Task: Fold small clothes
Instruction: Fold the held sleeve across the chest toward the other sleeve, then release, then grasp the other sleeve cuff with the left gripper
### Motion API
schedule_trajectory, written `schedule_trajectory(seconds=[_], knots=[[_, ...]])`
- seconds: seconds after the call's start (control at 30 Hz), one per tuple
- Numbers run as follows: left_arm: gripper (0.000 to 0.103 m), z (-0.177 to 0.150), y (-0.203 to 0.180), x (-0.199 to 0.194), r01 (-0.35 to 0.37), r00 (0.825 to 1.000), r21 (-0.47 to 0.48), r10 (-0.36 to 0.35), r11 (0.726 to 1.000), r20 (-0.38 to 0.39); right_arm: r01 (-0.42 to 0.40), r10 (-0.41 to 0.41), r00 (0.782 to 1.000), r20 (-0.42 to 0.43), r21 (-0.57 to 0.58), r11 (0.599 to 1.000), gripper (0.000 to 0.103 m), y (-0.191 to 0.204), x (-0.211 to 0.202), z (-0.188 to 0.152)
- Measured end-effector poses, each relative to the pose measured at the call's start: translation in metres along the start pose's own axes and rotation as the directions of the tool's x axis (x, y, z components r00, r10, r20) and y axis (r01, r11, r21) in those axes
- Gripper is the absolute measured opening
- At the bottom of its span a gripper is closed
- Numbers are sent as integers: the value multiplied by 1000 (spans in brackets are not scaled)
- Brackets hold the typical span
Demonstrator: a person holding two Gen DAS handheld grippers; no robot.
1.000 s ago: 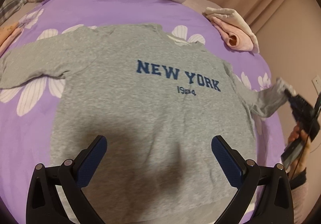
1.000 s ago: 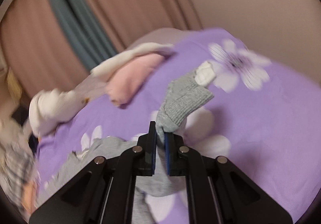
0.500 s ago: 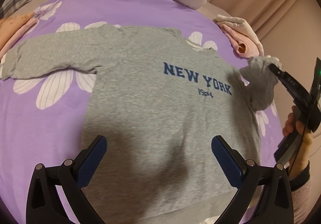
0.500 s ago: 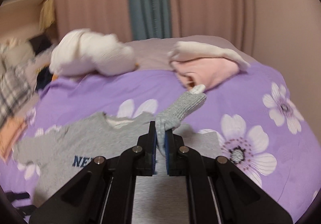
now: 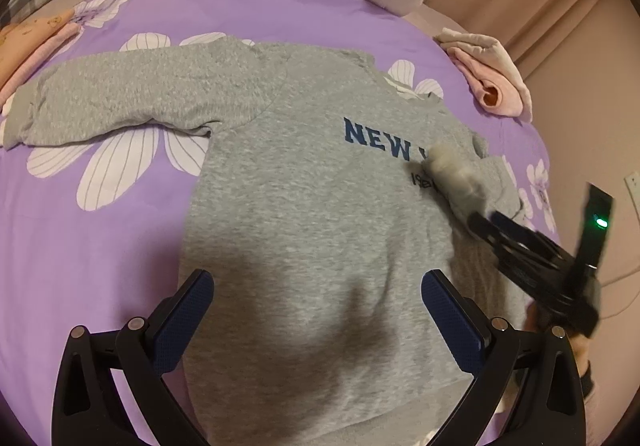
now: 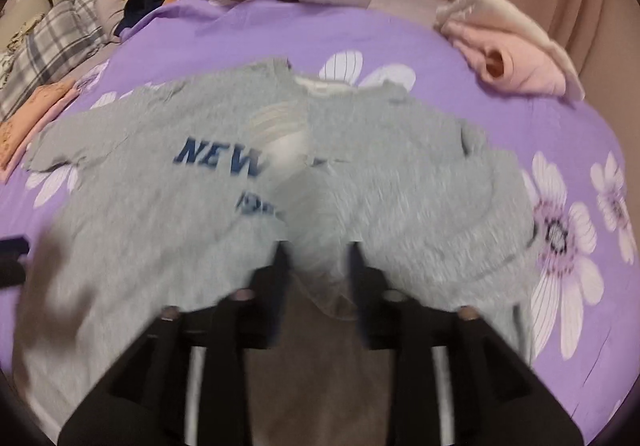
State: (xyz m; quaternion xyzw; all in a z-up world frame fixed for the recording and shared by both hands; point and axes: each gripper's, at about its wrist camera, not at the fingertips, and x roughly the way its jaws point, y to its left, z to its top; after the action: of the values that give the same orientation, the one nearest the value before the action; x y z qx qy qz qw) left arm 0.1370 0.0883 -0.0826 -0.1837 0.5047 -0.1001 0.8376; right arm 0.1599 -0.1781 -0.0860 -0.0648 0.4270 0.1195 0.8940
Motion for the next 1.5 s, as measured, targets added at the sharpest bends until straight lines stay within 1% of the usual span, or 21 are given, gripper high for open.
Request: schedule_trajectory(seconds=[0.13, 0.23, 0.33, 0.43, 0.5, 0.53, 0.57, 0.6, 0.7, 0.77, 0.83, 0.97, 1.0, 1.03, 1.07, 1.17, 1.33, 1.37, 1.4, 1.47, 1.5], knots=[[103, 1, 1, 4, 9, 1000, -13, -9, 1000, -4, -34, 31, 997, 71, 37, 999, 61, -16, -28, 7], [103, 3, 3, 5, 18, 1000, -25, -18, 1000, -1, -113, 110, 990, 86, 40, 993, 62, -12, -30, 16], [103, 4, 7, 3, 13, 1000, -36, -13, 999, 7, -142, 144, 989, 44, -33, 989, 61, 16, -13, 20], [103, 6, 13, 1, 3, 1000, -50, -3, 999, 8, -84, 79, 996, -53, -108, 991, 58, 44, 29, 22], [103, 7, 18, -2, -2, 1000, -53, 2, 999, 11, -34, 19, 994, -107, -142, 989, 51, 49, 50, 18], [103, 7, 20, -3, -3, 1000, -52, 4, 999, 14, -14, -2, 995, -97, -161, 987, 51, 53, 55, 18], [103, 8, 22, -5, -7, 1000, -50, 8, 999, 18, -2, -11, 997, -76, -167, 986, 43, 55, 54, 20], [103, 8, 24, -6, -10, 1000, -49, 11, 999, 20, -2, -9, 997, -72, -153, 988, 28, 54, 52, 23], [103, 11, 33, -4, -18, 1000, -67, 19, 998, 21, -2, 2, 1000, 1, -63, 998, 18, 44, 35, 43], [103, 13, 38, -4, -13, 1000, -80, 15, 997, 20, -34, 34, 997, 76, 3, 999, 18, 40, 21, 60], [103, 14, 41, -3, -17, 1000, -90, 19, 996, 21, -36, 36, 991, 128, 1, 999, 18, 49, 17, 71], [103, 19, 56, -5, -29, 999, -136, 34, 990, 30, -14, 17, 998, 63, -47, 999, 25, 74, 51, 76], [103, 20, 59, -6, -32, 999, -145, 37, 989, 33, -15, 17, 1000, 27, -58, 998, 37, 77, 64, 75], [103, 21, 65, -7, -35, 998, -159, 41, 987, 37, -10, 9, 1000, -16, -54, 998, 43, 81, 76, 73], [103, 23, 71, -9, -33, 998, -173, 41, 984, 41, -16, 15, 1000, -24, -40, 999, 46, 75, 76, 71], [103, 29, 96, -16, -11, 998, -235, 27, 972, 64, -68, 68, 998, 11, 5, 998, 48, 65, 66, 71], [103, 42, 141, -27, 53, 993, -365, -9, 929, 121, -148, 141, 983, 118, 56, 987, 48, 54, 41, 72], [103, 45, 153, -29, 57, 992, -397, -6, 916, 128, -148, 140, 982, 125, 58, 987, 42, 53, 40, 70], [103, 46, 159, -30, 68, 991, -411, -13, 909, 135, -139, 131, 984, 122, 52, 989, 27, 56, 43, 69], [103, 49, 176, -33, 113, 987, -463, -44, 879, 158, -120, 116, 989, 96, 35, 992, 14, 58, 52, 63], [103, 49, 182, -33, 140, 983, -481, -65, 866, 169, -109, 106, 991, 80, 26, 994, 11, 60, 59, 61]])
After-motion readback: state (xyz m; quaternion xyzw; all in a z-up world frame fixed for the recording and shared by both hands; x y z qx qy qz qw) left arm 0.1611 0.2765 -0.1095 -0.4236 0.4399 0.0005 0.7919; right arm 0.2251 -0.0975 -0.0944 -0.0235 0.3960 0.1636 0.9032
